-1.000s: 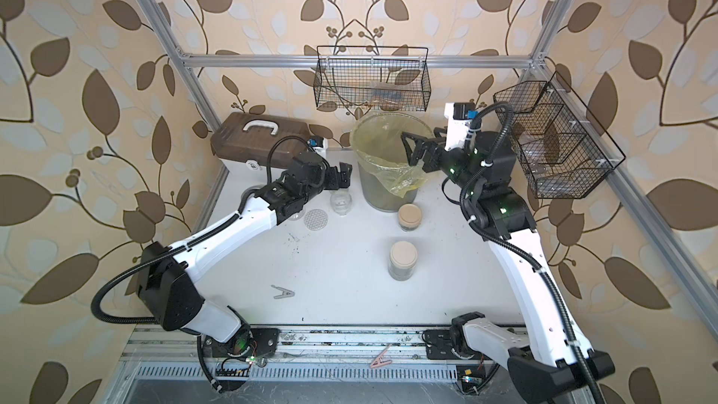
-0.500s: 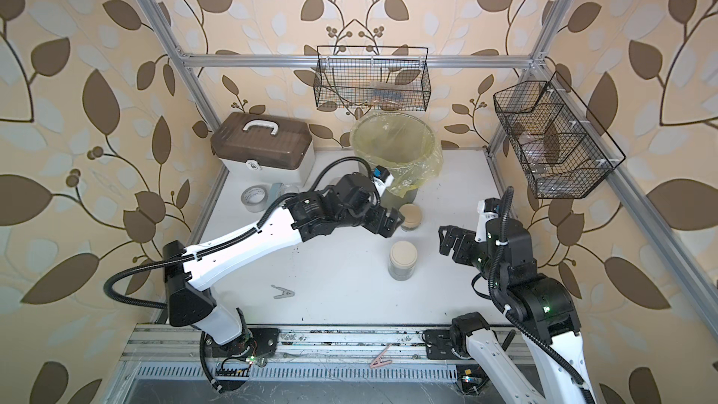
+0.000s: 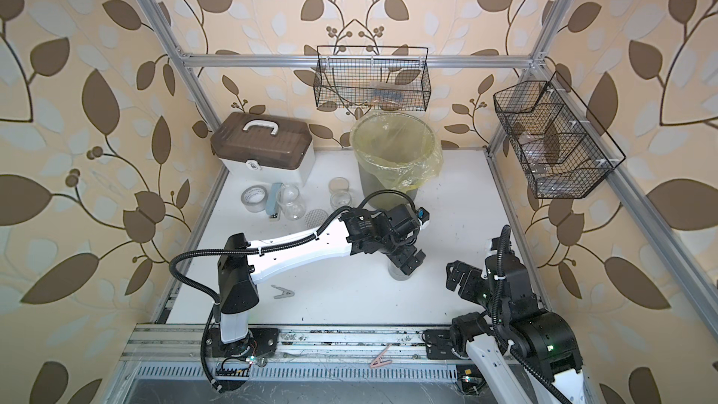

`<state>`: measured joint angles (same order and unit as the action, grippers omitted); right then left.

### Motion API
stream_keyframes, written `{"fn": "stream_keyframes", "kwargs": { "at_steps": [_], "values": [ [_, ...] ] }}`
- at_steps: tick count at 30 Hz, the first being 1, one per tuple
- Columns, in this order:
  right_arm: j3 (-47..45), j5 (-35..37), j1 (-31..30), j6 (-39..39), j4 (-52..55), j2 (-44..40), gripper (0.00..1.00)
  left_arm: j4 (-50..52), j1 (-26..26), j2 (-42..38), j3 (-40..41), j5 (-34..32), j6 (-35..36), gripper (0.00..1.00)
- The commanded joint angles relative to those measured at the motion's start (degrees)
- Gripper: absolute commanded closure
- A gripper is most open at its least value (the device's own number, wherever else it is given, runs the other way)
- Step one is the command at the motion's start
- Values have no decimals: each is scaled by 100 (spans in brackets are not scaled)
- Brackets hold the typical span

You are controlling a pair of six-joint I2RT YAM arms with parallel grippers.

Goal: Empty moldy tea leaves from jars
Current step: Pick up the jar from the center of the board.

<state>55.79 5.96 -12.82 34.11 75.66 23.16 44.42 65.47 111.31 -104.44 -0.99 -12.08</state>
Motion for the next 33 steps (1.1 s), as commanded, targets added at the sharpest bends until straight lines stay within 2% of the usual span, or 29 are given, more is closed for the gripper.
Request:
{"fn": "stream_keyframes", "kwargs": {
  "at_steps": [1,4,13,19,22,24,27,29,31,33],
  "values": [
    [-85,-24,16,10,-27,-99,0,172,-8,147,-234,-401,15,1],
    [-95,-50,16,-35,-109,-152,0,246,-8,351,-370,-508,-45,1],
    [-77,-13,16,-159,-217,-189,0,271,-8,722,-560,-299,-232,1],
    [-119,-29,15,-227,-285,-189,0,289,-8,775,-464,-294,-400,16],
    [-113,-11,13,-247,-334,-180,0,336,-8,786,-394,-309,-453,19],
    [-103,-6,9,-247,-363,-163,0,363,-8,800,-367,-304,-482,17],
    [-112,-1,14,-256,-396,-162,0,383,-8,810,-354,-350,-510,5],
    [-118,-15,10,-256,-420,-155,0,395,-8,822,-352,-375,-498,3],
    [-130,-25,8,-256,-454,-154,0,401,-9,831,-350,-386,-497,6],
    [-130,-43,8,-264,-472,-145,0,368,-8,805,-332,-351,-514,15]
  ]
}}
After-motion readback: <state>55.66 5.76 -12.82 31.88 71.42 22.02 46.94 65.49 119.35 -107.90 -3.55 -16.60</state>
